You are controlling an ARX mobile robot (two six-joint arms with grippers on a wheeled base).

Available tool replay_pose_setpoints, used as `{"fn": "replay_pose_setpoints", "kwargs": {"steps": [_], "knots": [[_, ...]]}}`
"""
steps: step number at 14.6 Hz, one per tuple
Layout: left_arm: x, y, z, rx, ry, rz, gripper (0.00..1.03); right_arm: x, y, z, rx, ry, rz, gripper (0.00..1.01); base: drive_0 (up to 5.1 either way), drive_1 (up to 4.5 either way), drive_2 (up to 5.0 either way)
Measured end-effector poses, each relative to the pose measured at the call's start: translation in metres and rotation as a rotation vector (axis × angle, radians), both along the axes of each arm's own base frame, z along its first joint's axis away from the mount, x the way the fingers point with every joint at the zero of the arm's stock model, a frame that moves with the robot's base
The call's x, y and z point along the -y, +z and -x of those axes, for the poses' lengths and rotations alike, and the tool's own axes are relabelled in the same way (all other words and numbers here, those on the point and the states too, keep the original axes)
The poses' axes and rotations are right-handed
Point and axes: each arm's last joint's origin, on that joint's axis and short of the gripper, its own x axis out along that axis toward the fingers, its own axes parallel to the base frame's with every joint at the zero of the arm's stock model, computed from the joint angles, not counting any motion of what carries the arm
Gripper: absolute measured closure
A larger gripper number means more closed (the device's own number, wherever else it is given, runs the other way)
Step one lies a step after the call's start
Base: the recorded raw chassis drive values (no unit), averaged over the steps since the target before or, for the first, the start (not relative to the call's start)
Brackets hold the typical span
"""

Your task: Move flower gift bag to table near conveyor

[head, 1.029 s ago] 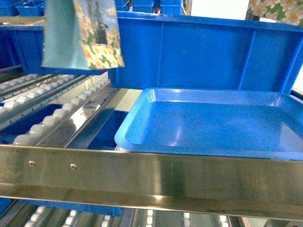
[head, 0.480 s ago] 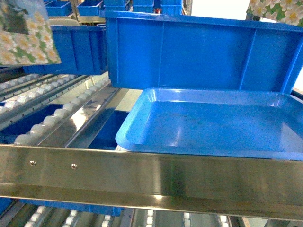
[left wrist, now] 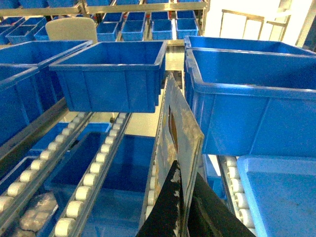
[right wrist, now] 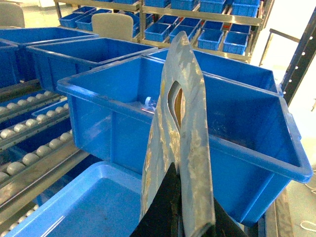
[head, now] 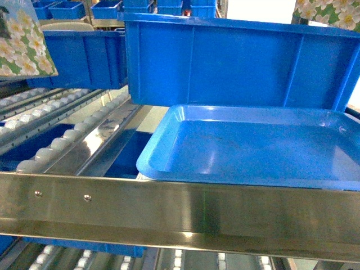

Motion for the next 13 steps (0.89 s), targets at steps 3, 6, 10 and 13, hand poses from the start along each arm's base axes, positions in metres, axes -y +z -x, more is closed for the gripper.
{"fn": "replay_pose_setpoints", "kwargs": {"steps": [3,6,10,13], "knots": [[0.0002,0.0000,0.0006,-0.001,-0.003,-0.004,1.01,0.0000,0.0000,0.0000,0.000,0.000,0.000,0.99,0.0,0.00,0.0],[0.0013,-0.0008,0.0001,-0.006,-0.009,-0.008,1.01,0.0017,-0.0008,-0.0008,-0.004,-0.007,0.000,0.99,-4.1,0.06,4.2],[0.0012,-0.0005,0.0002,-0.004,-0.008,-0.009,1.01,0.0015,-0.0003,-0.0005,0.000,-0.008,0.000,0.99,-4.6,0.71,3.9],[0.0013,-0.0006,0.0002,-0.005,-0.008,-0.008,1.01,0.0015,-0.0006,-0.0006,-0.004,-0.008,0.000,0.99,-4.7,1.15,3.7]]}}
